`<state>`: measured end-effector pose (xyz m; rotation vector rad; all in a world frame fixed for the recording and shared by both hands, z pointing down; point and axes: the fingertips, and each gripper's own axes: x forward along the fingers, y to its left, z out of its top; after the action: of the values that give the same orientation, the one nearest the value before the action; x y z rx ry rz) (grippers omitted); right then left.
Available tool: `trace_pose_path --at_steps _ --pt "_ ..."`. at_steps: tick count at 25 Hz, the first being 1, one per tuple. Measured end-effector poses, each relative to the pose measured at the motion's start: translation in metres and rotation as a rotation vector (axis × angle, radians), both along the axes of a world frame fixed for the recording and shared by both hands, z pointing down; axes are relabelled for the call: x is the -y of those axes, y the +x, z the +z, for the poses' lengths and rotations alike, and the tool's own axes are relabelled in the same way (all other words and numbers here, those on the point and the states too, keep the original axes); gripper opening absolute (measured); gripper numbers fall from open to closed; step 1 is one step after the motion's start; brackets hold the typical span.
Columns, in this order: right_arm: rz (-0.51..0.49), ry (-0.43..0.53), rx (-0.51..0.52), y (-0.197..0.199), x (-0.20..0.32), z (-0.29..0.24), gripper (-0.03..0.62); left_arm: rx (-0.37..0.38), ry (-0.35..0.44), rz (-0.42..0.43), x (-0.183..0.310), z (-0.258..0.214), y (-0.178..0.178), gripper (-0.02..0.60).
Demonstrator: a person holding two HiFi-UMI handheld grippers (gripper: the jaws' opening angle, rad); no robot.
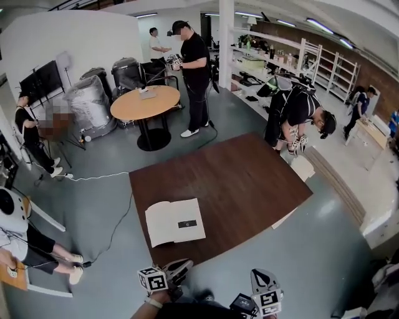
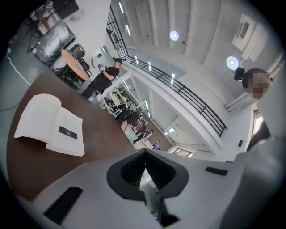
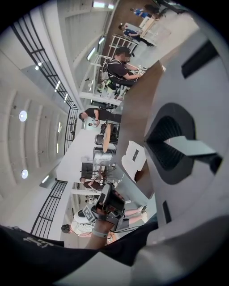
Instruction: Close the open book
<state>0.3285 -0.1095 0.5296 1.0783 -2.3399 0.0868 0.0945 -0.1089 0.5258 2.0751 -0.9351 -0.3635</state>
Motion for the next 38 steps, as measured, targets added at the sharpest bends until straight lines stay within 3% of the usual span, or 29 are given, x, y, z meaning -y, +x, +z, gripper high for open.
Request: trace_pose_path --at_steps 4,12,23,26,30,38 --pt "-0.014 -0.001 -0.006 -0.004 0.001 0.004 -0.012 -0.073 -0.032 -0.055 0.001 0.013 -0.012 0.002" --pt "-0.036 -0.018 -0.028 -0.026 0.005 0.001 -0.012 -0.116 -0.065 -0.093 0.014 0.031 -0.037 0.002" --pt "-0.057 -0.021 -0.070 -0.048 0.006 0.002 -0.012 -0.281 -0.115 -0.183 0.036 0.064 -0.079 0.002" --pt "-0.050 -0.034 -0.081 -0.052 0.003 0.005 -0.012 -0.390 -0.183 -0.232 0.040 0.077 -0.090 0.002" --pt "-0.035 -0.045 -0.096 -0.054 0.000 0.004 -0.012 -0.551 -0.180 -0.273 0.050 0.078 -0.103 0.002" --pt "-0.011 -0.075 -0.118 -0.057 -0.002 0.008 -0.012 -0.608 -0.173 -0.311 0.066 0.099 -0.119 0.002"
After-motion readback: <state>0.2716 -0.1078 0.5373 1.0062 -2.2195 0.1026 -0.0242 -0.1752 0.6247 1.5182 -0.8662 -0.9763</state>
